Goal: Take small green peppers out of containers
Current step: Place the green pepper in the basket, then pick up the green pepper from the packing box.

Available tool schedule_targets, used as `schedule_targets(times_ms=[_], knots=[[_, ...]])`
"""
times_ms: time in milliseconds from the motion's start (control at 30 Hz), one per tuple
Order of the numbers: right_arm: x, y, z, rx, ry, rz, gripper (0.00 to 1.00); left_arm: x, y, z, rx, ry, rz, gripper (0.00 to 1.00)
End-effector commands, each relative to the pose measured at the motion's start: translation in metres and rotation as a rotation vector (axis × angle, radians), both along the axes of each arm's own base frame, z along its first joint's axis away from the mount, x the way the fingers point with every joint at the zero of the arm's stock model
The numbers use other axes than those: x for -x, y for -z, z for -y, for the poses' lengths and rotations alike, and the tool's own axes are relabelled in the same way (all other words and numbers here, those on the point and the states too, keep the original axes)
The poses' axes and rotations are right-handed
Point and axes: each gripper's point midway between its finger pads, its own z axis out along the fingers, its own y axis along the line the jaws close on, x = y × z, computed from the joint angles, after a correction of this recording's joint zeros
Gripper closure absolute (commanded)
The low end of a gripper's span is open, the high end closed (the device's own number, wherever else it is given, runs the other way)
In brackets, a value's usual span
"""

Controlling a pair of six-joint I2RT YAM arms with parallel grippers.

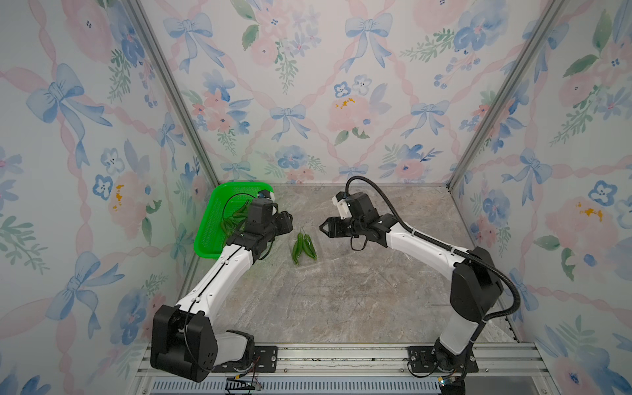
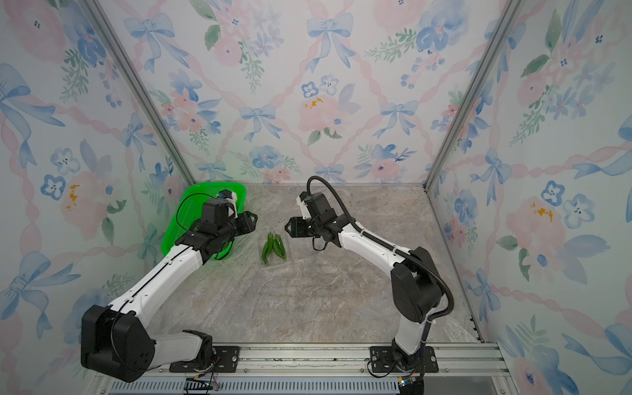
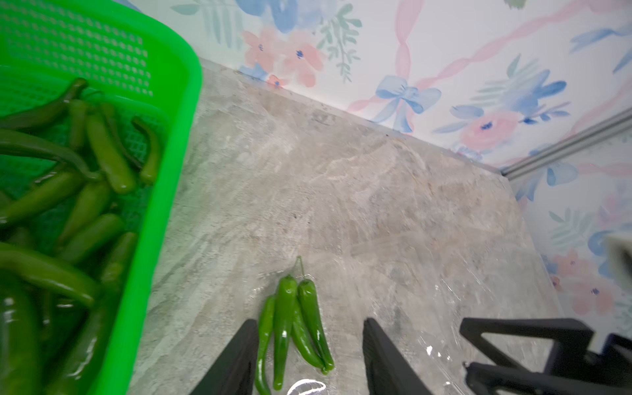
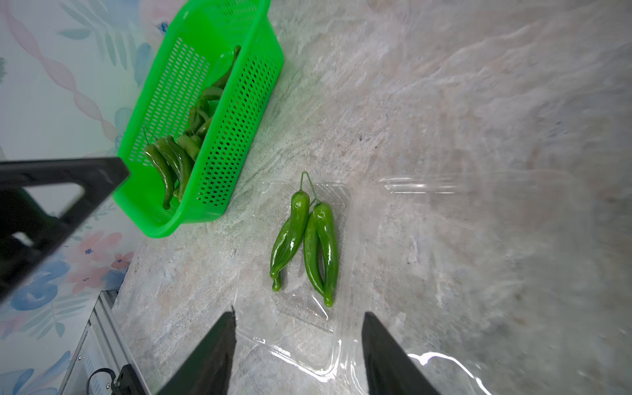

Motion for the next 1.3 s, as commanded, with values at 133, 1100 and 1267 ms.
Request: schedule_targets(times_ms=[133, 1100, 1267], knots=[[0.003, -0.002, 0.054, 0.048, 0.123, 0.01, 0.41, 0.001, 0.064, 0.026, -0.079, -0.008, -0.148, 0.48], [0.002, 0.04, 0.077, 0.121, 0.127, -0.058, 0.41, -0.03, 0.134, 0.034, -0.242, -0.072, -0.262, 0.54], [0.0, 0.046, 0.078, 0.122, 0.126, -0.069, 0.41, -0.034, 0.139, 0.035, -0.251, -0.073, -0.266, 0.54]])
